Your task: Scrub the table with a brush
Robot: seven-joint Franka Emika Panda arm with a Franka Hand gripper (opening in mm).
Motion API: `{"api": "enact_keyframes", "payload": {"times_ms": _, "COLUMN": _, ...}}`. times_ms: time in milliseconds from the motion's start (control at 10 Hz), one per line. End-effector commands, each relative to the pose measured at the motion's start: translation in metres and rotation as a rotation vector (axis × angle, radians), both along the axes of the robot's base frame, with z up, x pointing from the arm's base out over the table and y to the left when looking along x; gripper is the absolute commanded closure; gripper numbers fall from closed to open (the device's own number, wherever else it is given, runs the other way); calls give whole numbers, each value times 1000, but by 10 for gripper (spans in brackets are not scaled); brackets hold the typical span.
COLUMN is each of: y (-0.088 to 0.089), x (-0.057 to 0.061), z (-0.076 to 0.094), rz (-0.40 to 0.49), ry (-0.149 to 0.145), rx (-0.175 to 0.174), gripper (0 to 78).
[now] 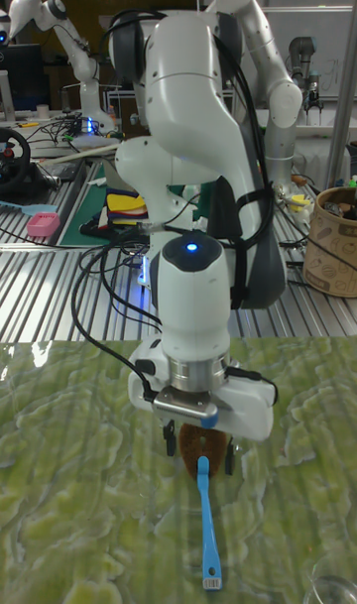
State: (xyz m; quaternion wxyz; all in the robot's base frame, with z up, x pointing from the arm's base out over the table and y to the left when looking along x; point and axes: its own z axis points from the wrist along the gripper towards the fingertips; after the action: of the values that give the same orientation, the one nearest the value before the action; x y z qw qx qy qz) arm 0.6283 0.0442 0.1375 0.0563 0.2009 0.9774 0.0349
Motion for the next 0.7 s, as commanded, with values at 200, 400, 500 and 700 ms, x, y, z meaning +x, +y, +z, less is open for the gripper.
{"api": "enact_keyframes", "payload": {"times_ms": 200, "y": 1, "x": 13, "z": -15, "rz": 11, "ry": -1, "rx": -9, "gripper": 1}}
{"api": "enact_keyframes", "payload": {"times_ms": 400, "y": 1, "x": 14, "z": -20, "rz": 10, "ry": -1, "rx": -12, "gripper": 1}}
{"api": "enact_keyframes", "payload": {"times_ms": 500, "y": 1, "x": 16, "z": -18, "rz": -1, "ry": 7, "rx": -17, "gripper": 1}}
{"api": "enact_keyframes", "payload": {"times_ms": 700, "y": 1, "x": 17, "z": -18, "rz": -10, "ry": 13, "rx": -20, "gripper": 1}}
